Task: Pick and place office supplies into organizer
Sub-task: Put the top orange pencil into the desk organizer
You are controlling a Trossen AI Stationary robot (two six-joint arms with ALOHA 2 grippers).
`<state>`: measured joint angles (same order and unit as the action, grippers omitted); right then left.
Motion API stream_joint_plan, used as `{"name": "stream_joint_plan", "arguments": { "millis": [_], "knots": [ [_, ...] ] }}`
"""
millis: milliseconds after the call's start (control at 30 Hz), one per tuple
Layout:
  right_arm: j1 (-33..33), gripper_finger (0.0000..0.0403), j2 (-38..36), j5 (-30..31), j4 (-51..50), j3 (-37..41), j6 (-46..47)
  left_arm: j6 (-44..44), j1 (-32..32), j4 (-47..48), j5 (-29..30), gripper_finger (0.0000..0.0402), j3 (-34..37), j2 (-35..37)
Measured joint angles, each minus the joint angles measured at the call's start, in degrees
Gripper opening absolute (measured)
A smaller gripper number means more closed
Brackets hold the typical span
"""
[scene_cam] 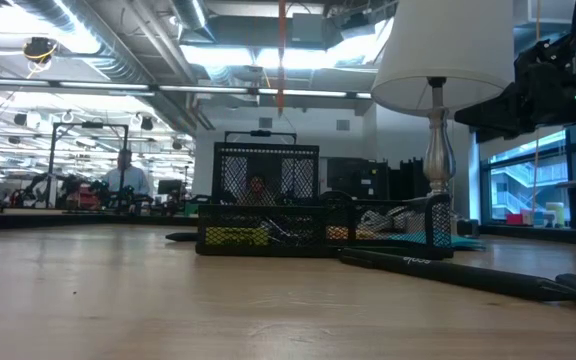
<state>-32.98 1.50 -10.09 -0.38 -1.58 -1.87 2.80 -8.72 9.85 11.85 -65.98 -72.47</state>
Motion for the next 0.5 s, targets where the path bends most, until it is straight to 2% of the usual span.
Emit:
{"name": "stream_joint_plan", "arguments": {
  "millis": [200,500],
  "knots": [
    [-0.01,0.0058,0.00,0.00,0.00,0.00,0.05,2.85,-2.55,-2.85,1.55,0.0003,0.00,-4.15],
    [-0.01,0.0058,0.00,0.00,0.00,0.00,0.06,8.92,-0.31,2.75,1.91,0.0003,0.02,-7.51]
  ]
}}
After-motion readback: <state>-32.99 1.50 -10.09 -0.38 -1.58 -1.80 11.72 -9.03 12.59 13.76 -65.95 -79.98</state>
